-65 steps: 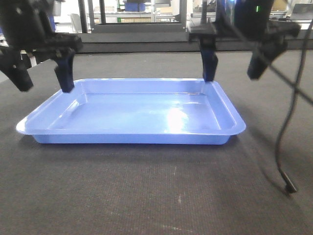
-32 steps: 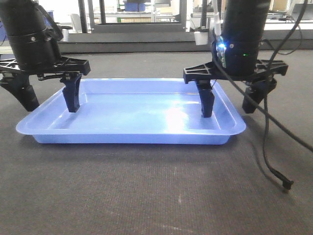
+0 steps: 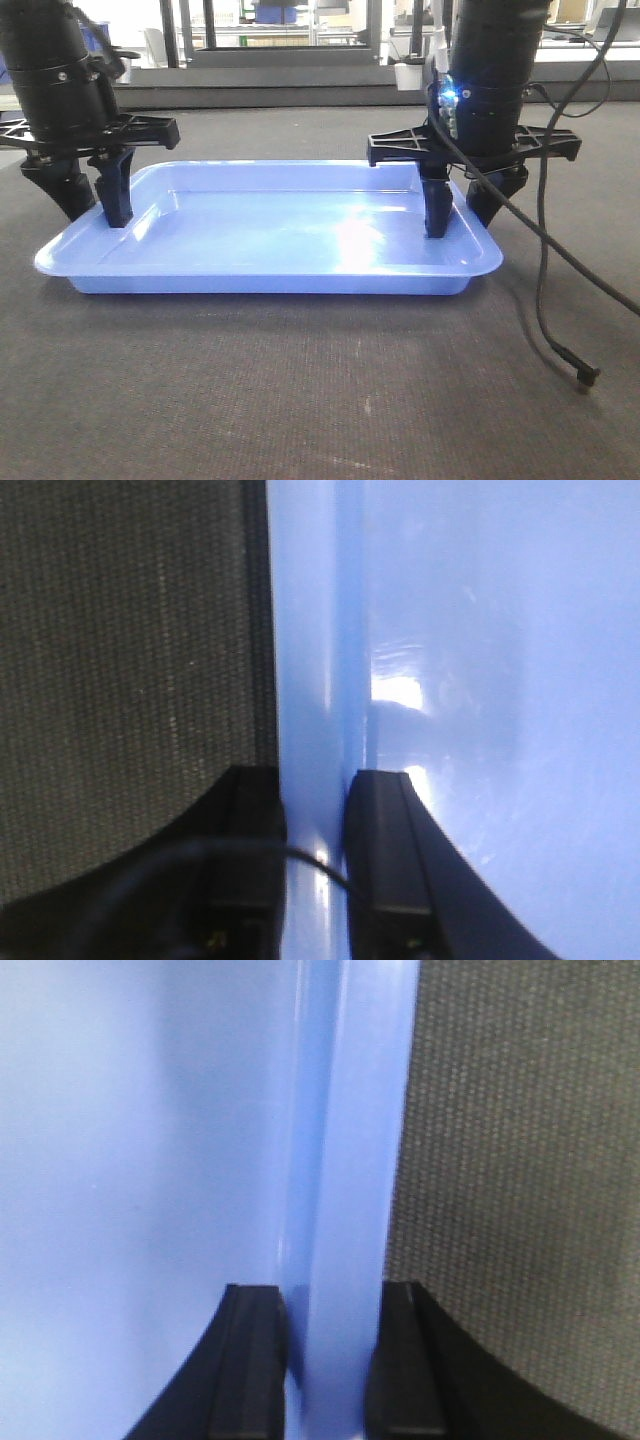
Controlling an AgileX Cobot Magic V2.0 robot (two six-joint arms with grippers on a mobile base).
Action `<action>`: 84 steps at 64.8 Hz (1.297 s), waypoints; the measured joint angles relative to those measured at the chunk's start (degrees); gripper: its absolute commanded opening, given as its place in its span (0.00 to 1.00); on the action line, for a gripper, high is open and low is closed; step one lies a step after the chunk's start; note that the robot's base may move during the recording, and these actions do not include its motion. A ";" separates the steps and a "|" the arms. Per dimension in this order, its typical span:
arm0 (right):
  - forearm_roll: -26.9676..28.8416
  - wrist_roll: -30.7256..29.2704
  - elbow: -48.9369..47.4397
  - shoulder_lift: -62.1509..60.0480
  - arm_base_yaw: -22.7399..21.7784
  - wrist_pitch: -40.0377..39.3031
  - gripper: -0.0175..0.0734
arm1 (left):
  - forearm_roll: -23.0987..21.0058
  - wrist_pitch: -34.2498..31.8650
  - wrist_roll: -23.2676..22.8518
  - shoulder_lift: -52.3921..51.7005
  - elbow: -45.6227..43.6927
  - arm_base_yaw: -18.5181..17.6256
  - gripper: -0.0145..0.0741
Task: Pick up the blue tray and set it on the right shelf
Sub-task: 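Close both grippers on the tray rims and lift the tray, then hold the tray raised with both grippers while the base turns away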
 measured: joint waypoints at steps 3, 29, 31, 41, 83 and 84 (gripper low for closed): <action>0.00 0.00 0.00 -0.23 0.00 0.14 0.25 | -0.28 0.19 -0.22 0.09 -0.14 0.00 0.11; -0.34 0.00 0.32 -15.09 0.00 4.27 0.25 | -2.06 4.43 -0.70 -9.92 -0.78 0.00 0.11; -0.34 0.00 0.46 -16.55 0.14 4.68 0.25 | -2.06 4.88 -0.70 -11.65 -0.88 0.00 0.11; -0.34 -1.27 2.20 -23.47 1.77 6.79 0.25 | -1.84 8.59 -0.70 -19.26 -0.88 -0.92 0.11; -0.81 -1.92 9.38 -42.39 5.56 13.70 0.25 | -1.68 16.16 -3.43 -31.97 -0.53 -7.86 0.11; -0.82 -2.00 9.38 -42.54 5.56 13.77 0.25 | -1.72 16.16 -3.43 -31.97 -0.53 -7.84 0.11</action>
